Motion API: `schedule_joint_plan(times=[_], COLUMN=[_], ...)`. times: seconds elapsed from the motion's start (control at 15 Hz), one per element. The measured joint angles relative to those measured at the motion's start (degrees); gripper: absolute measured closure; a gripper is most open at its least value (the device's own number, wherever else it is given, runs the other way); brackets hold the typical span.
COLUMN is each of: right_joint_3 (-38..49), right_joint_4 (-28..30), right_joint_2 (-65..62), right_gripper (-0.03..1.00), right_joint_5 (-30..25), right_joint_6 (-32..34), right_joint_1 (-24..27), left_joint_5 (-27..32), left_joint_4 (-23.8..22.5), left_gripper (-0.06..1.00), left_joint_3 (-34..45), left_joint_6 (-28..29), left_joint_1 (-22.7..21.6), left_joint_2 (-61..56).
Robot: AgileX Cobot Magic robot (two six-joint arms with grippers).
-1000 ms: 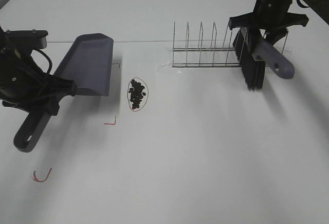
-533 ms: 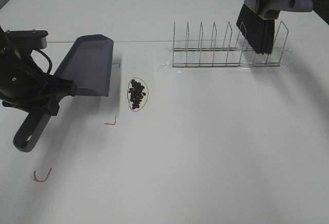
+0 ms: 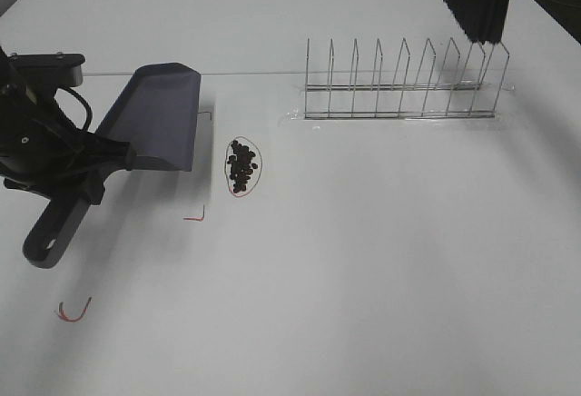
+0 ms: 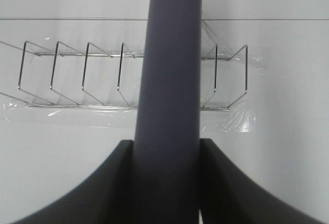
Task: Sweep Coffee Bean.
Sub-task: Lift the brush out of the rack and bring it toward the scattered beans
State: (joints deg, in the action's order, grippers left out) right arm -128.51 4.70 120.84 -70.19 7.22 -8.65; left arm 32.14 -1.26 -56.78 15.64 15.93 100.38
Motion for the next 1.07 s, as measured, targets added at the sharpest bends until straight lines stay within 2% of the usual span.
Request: schedule_joint_plan(times=[0.07, 0.2, 0.4, 0.6, 0.8, 1.07], right_joint_3=[1.0, 10.8, 19.5, 30.1, 41.6, 51.6], right_joint_4=[-0.5, -1.6, -1.1, -0.1, 0.1, 2.5], right_joint_2=[-0.4, -5.4, -11.8, -20.1, -25.2, -25.0], right_gripper=[0.59, 0.59, 0.59, 0.59, 0.59, 0.59], right_joint_5=[0.0, 0.0, 0.0, 1.5, 11.5, 23.2], right_joint_6=[0.0, 0.0, 0.0, 0.0, 0.0, 0.0], right_joint_1=[0.0, -0.1, -0.4, -3.2, -6.8, -11.9], left_joint_5=[0.0, 0.1, 0.2, 1.0, 0.9, 0.4], left_joint_4=[0.0, 0.0, 0.0, 0.0, 0.0, -0.6], left_gripper=[0.59, 0.59, 0.59, 0.59, 0.59, 0.59], left_joint_3=[0.0, 0.0, 0.0, 0.0, 0.0, -0.3], left_joint_6=[0.0, 0.0, 0.7, 1.4, 3.6, 4.0], left_joint_1=[0.0, 0.0, 0.0, 0.7, 1.5, 2.2], left_joint_2=[0.0, 0.0, 0.9, 4.9, 9.1, 12.1])
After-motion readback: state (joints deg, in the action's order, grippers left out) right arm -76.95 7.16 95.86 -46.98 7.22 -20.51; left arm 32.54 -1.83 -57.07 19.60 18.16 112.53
